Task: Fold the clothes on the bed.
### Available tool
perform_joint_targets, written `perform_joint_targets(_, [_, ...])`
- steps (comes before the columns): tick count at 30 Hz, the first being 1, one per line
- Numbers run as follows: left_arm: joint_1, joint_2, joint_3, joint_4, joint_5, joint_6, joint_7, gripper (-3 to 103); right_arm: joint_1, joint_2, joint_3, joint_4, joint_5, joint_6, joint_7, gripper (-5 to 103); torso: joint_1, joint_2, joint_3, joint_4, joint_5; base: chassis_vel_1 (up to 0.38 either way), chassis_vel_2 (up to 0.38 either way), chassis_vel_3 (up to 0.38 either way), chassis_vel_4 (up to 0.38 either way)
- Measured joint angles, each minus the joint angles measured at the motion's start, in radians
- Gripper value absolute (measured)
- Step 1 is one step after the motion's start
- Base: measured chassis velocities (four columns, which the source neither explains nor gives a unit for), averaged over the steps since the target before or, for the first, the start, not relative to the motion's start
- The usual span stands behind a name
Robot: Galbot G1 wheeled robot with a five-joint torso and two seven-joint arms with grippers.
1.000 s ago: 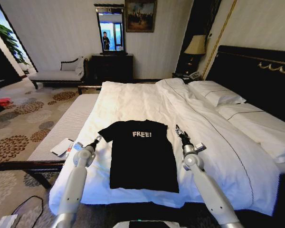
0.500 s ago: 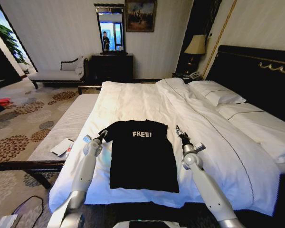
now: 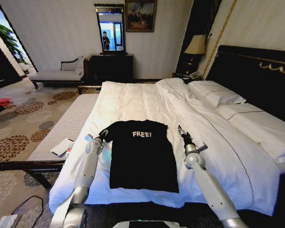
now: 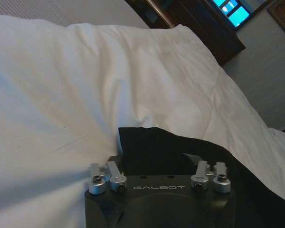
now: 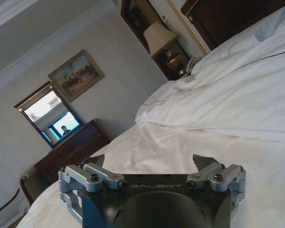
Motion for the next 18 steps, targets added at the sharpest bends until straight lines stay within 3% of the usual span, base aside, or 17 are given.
perform_joint_targets(2, [0.004, 0.001, -0.001, -0.004, 0.002, -0.002, 0.002, 58, 0.001, 0.001, -0.002, -0.005, 0.000, 0.001, 0.000, 100, 0.000, 0.000, 0.000, 0.0000, 0.0000, 0.000, 0.000, 0.000, 0.000])
perform_joint_targets(4, [0.006, 0.002, -0.001, -0.006, 0.002, -0.003, 0.003, 58, 0.001, 0.001, -0.002, -0.007, 0.000, 0.001, 0.000, 100, 0.000, 0.000, 0.000, 0.0000, 0.0001, 0.000, 0.000, 0.000, 0.000])
perform_joint_targets(11, [0.014, 0.015, 0.000, -0.022, 0.005, -0.006, -0.001, 26, 0.005, 0.002, -0.005, -0.016, 0.001, 0.003, 0.000, 100, 0.000, 0.000, 0.000, -0.0001, 0.0002, 0.000, 0.000, 0.000, 0.000])
perform_joint_targets(13, [0.015, 0.018, 0.000, -0.025, 0.004, -0.006, -0.002, 26, 0.006, 0.003, -0.005, -0.016, 0.001, 0.003, 0.000, 100, 0.000, 0.000, 0.000, -0.0002, 0.0002, 0.000, 0.000, 0.000, 0.000])
perform_joint_targets(17, [0.019, 0.033, 0.002, -0.038, -0.002, -0.006, -0.004, 4, 0.009, 0.011, -0.008, -0.016, 0.001, 0.003, 0.002, 100, 0.000, 0.000, 0.000, 0.0000, 0.0002, 0.000, 0.000, 0.000, 0.000])
perform_joint_targets(18, [0.019, 0.033, 0.002, -0.038, -0.002, -0.006, -0.004, 4, 0.009, 0.011, -0.008, -0.016, 0.001, 0.003, 0.002, 100, 0.000, 0.000, 0.000, 0.0000, 0.0002, 0.000, 0.000, 0.000, 0.000])
